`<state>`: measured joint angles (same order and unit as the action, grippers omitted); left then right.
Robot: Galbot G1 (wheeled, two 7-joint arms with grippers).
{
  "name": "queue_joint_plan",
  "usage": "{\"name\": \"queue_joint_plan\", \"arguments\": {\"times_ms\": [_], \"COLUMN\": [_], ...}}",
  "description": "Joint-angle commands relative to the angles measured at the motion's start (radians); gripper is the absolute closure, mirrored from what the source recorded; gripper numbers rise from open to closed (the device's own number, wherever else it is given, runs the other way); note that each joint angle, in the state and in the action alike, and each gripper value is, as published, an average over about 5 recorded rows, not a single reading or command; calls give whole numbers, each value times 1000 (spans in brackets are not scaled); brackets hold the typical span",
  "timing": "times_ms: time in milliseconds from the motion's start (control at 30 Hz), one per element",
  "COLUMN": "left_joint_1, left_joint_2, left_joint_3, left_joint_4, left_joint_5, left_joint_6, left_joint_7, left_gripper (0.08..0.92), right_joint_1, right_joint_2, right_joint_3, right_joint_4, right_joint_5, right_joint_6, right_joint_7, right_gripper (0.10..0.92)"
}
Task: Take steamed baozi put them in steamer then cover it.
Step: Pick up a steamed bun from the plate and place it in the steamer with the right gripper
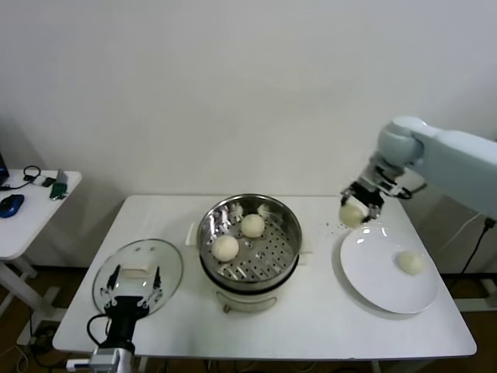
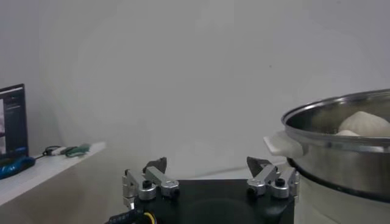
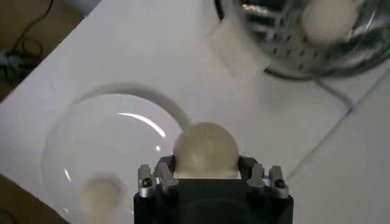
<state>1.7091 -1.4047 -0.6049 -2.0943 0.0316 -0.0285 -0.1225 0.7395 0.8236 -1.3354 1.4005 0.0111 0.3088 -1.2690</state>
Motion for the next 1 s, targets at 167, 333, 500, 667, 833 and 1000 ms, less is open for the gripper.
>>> {"name": "queue_joint_plan", "arguments": {"times_ms": [167,333,500,667,833,1000], "left_joint_1": [11,20,24,24,26,25], "left_joint_2": [-3,-3,-2,4,17,17], "left_joint_3": [11,-1,-7,-13,-19,-20], "left_joint_4": [9,12,21,21,17,23], "left_joint_5": [-22,-39,-48,-51,-60,-63], "left_joint_6": [-2,-4,-2,-2,0,0], "left_joint_7": [-7,-16,-24,-26,-26,-26], "left_gripper": [177,177,177,177,177,177], "right_joint_1": [101,-8,-96,-148,-184,-200], "right_joint_2": [302,382,445,476,480,477], "right_joint_3": [11,33,28,4,-19,-26], "right_joint_4": [157,144,146,131,125,120], "right_joint_5": [-97,-186,-209,-203,-192,-172], "right_joint_6": [182,175,161,160,161,168], "right_joint_7": [-38,-31,-28,-31,-32,-34], "right_gripper": [355,355,355,355,355,355]}}
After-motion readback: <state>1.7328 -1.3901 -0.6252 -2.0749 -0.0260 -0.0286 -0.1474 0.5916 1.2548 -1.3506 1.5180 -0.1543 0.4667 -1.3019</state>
